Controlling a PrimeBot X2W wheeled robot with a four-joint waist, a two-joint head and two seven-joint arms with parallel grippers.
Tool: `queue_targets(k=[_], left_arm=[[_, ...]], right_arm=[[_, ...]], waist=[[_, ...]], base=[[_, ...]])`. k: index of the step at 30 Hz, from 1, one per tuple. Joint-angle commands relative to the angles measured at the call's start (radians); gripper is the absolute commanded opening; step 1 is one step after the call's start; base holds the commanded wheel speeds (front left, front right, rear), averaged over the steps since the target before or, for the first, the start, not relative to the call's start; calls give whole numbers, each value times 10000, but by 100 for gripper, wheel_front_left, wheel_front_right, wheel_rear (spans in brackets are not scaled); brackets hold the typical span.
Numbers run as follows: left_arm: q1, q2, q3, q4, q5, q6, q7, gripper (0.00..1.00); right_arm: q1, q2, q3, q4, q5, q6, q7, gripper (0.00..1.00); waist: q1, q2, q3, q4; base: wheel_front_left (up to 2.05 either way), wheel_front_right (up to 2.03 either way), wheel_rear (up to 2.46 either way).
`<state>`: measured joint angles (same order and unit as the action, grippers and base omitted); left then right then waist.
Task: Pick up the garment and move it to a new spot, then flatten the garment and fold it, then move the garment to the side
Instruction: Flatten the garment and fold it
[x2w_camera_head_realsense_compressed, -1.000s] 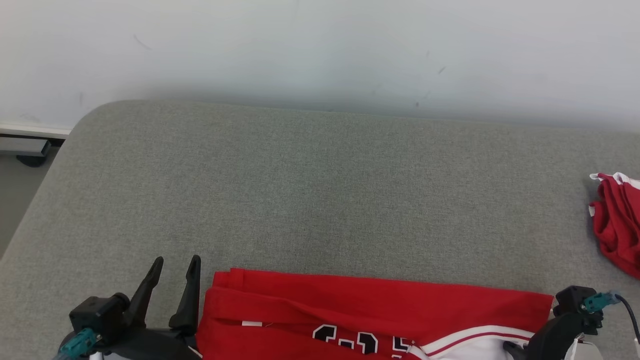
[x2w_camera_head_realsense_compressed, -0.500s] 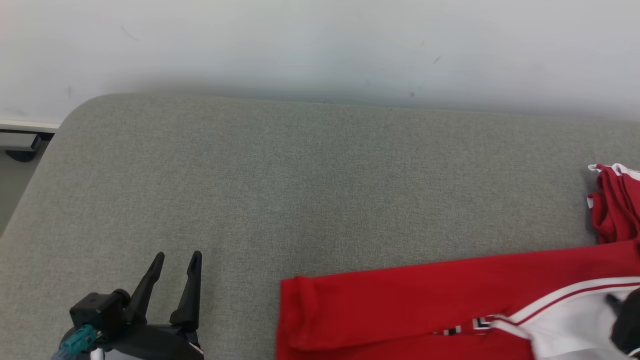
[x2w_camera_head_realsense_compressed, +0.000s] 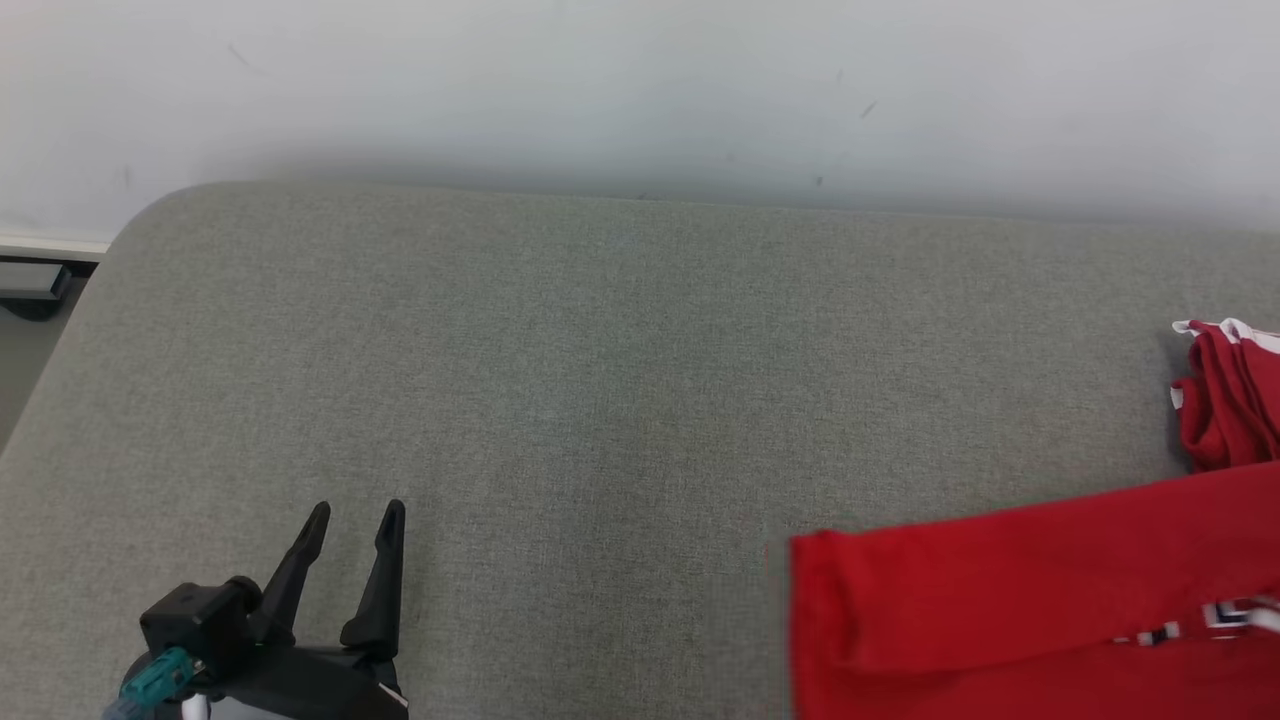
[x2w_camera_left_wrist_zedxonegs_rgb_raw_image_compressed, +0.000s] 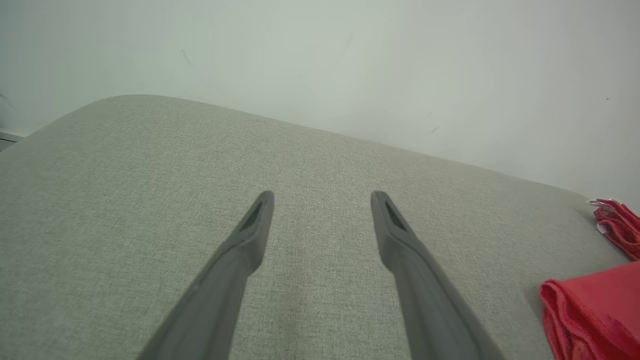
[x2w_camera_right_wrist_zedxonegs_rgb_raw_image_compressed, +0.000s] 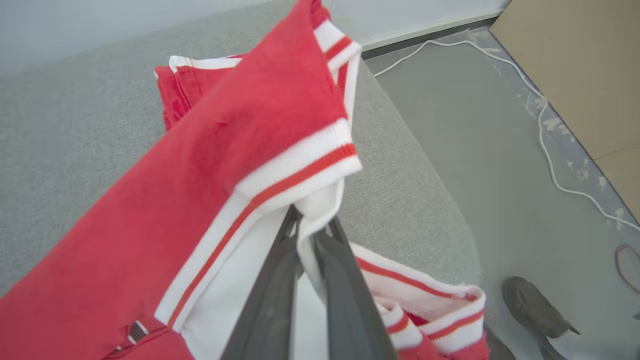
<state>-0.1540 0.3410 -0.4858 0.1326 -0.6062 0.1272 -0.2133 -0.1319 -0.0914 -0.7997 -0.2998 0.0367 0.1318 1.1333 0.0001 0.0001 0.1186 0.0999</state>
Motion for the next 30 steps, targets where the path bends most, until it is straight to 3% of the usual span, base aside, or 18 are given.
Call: queue_targets(k=[1, 6, 11, 20, 30], left_arm=[[-132, 73, 6, 6, -79, -1, -58, 100], [-192, 63, -88, -10, -46, -13, 16, 100], [-185, 88, -151, 20, -60, -55, 27, 100], [-172, 56, -190, 68, -148, -31, -4, 100], [-265, 41, -249, 92, -147, -45, -16, 100]], right_arm=[[-268, -251, -196, -148, -126, -22, 103, 0], [-477, -600, -238, -327, -323, -22, 258, 0], [-119, -301, 446, -484, -103, -22, 448, 0], [856, 275, 2513, -737, 194, -21, 579, 0], [1220, 396, 4923, -190, 593, -21, 400, 0]], waist=[[-1, -1, -6, -10], [-1, -1, -29, 16], [-1, -1, -32, 102], [-1, -1, -75, 199], [-1, -1, -102, 224]], base=[[0, 0, 0], [0, 0, 0], [0, 0, 0], [0, 0, 0], [0, 0, 0]])
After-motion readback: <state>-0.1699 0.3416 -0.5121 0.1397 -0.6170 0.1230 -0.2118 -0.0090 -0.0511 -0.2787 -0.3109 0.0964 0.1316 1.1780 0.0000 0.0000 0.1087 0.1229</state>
